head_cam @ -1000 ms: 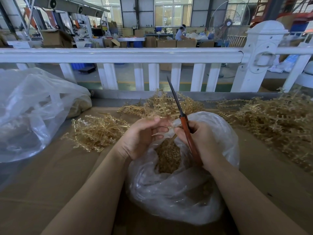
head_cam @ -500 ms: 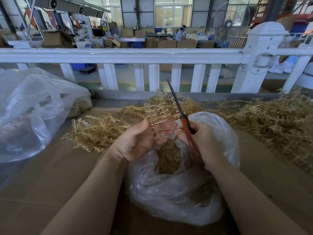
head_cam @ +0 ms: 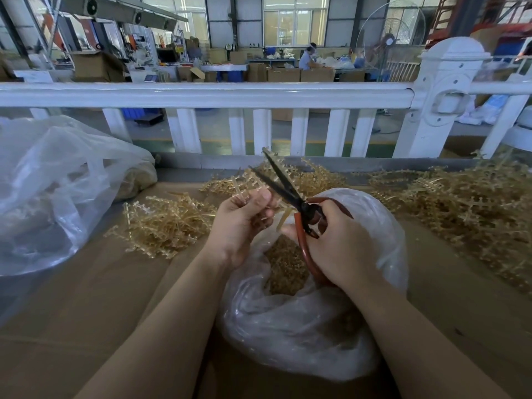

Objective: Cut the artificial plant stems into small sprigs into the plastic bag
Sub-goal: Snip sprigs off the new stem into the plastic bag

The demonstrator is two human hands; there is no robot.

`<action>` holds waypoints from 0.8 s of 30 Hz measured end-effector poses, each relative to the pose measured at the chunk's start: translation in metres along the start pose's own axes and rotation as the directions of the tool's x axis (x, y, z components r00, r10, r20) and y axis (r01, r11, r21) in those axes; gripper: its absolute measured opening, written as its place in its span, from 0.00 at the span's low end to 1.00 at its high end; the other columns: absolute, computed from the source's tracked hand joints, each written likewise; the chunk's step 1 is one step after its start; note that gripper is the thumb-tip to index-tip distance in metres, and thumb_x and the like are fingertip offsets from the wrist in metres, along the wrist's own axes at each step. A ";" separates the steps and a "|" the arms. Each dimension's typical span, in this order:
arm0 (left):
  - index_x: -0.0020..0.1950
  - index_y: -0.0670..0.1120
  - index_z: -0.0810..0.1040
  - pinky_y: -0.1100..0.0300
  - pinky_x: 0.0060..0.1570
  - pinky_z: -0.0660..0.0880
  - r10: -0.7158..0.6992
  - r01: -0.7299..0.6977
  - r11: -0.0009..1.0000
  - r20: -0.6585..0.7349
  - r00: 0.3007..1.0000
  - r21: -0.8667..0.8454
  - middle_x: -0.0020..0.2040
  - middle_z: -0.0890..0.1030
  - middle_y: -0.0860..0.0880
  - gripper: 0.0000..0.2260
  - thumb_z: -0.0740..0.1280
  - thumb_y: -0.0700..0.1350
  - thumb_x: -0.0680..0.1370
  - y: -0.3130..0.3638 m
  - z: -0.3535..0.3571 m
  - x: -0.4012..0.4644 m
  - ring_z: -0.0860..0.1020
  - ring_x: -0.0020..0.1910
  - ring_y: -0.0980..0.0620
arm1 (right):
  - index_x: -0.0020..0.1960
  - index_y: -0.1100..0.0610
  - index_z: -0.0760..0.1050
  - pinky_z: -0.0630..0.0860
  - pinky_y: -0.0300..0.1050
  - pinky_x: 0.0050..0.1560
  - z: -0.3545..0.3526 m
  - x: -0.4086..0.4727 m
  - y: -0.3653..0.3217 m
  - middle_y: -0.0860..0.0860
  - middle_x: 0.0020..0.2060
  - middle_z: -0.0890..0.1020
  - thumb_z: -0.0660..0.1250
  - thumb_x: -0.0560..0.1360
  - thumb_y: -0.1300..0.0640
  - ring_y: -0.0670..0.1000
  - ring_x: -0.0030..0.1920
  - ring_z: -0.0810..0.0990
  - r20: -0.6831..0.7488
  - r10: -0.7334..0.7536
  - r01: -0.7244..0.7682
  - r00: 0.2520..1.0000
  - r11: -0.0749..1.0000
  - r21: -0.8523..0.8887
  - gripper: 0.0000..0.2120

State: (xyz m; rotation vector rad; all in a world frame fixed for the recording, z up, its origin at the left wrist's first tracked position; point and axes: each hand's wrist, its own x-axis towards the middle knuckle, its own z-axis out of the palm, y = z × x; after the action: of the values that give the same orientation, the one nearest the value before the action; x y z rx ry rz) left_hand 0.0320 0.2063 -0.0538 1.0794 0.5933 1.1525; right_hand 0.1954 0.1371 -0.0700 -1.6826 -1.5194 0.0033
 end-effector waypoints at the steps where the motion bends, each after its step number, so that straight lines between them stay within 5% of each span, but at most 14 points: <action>1: 0.38 0.46 0.84 0.63 0.37 0.76 -0.001 0.001 1.000 -0.009 1.000 -0.006 0.33 0.79 0.49 0.04 0.70 0.42 0.72 0.000 0.000 0.000 0.76 0.32 0.56 | 0.54 0.46 0.74 0.75 0.38 0.42 0.001 0.000 0.000 0.38 0.45 0.79 0.64 0.66 0.24 0.41 0.45 0.77 0.015 -0.015 0.016 1.000 0.999 -0.052 0.30; 9: 0.39 0.45 0.82 0.65 0.37 0.74 0.021 -0.021 1.000 -0.010 1.000 0.012 0.33 0.77 0.48 0.08 0.67 0.38 0.76 0.002 0.003 -0.001 0.74 0.34 0.55 | 0.55 0.48 0.74 0.80 0.44 0.45 0.002 0.003 0.003 0.42 0.48 0.81 0.58 0.66 0.22 0.46 0.48 0.80 0.020 -0.019 0.023 1.000 0.981 -0.193 0.34; 18: 0.41 0.41 0.79 0.65 0.37 0.73 0.039 -0.038 0.999 -0.036 0.999 0.031 0.30 0.77 0.50 0.07 0.65 0.34 0.78 0.005 0.003 -0.003 0.74 0.31 0.57 | 0.49 0.46 0.72 0.72 0.37 0.35 -0.001 0.004 0.003 0.41 0.41 0.79 0.57 0.65 0.20 0.44 0.40 0.77 0.050 -0.003 0.015 0.999 0.972 -0.234 0.31; 24: 0.34 0.48 0.85 0.67 0.36 0.73 0.039 -0.038 0.998 -0.017 0.999 0.043 0.30 0.78 0.52 0.16 0.66 0.35 0.78 0.007 0.002 -0.004 0.74 0.31 0.59 | 0.38 0.44 0.64 0.63 0.35 0.29 -0.001 0.003 0.000 0.40 0.32 0.74 0.59 0.65 0.20 0.40 0.32 0.72 0.040 0.010 0.001 0.999 0.964 -0.266 0.27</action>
State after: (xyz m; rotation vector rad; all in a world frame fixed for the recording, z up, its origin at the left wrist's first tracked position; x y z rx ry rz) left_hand 0.0297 0.2015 -0.0472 1.1223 0.6155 1.1884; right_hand 0.1966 0.1393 -0.0674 -1.9069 -1.6032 -0.1724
